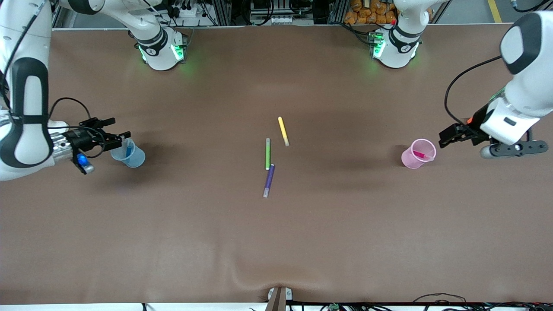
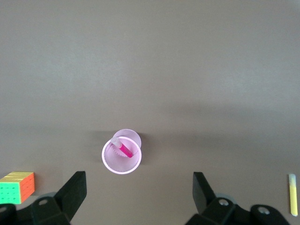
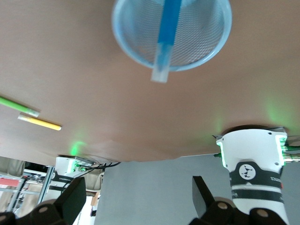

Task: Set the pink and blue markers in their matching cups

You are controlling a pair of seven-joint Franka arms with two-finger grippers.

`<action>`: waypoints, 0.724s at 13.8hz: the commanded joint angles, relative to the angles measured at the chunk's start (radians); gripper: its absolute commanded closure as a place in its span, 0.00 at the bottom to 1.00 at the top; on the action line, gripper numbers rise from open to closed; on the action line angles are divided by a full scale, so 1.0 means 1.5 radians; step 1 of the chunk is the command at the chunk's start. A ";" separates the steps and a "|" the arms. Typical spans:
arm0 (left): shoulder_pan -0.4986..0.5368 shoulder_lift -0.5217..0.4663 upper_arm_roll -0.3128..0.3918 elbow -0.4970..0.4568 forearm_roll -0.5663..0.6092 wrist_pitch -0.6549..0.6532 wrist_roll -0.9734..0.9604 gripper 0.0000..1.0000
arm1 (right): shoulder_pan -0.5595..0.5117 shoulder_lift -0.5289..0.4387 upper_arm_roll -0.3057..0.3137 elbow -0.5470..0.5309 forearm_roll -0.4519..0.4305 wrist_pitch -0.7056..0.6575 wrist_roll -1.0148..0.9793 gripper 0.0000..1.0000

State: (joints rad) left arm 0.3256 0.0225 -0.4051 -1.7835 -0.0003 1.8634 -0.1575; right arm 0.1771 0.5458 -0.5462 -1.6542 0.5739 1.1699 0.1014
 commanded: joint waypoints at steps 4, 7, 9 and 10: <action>0.001 0.005 -0.019 0.131 0.031 -0.138 -0.003 0.00 | -0.037 -0.066 0.043 0.047 -0.031 -0.015 0.000 0.00; 0.003 -0.002 -0.025 0.145 0.025 -0.169 -0.014 0.00 | -0.054 -0.109 0.125 0.047 -0.126 0.030 0.000 0.00; 0.003 -0.002 -0.026 0.164 0.027 -0.182 -0.012 0.00 | -0.075 -0.136 0.193 0.047 -0.196 0.061 -0.002 0.00; 0.003 -0.002 -0.026 0.178 0.032 -0.185 -0.006 0.00 | -0.077 -0.142 0.220 0.050 -0.230 0.063 -0.003 0.00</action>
State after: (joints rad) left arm 0.3251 0.0198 -0.4339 -1.5639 0.0211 1.6225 -0.1644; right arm 0.0976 0.3731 -0.3086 -1.5732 0.3150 1.2480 0.1020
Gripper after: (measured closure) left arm 0.000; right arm 0.000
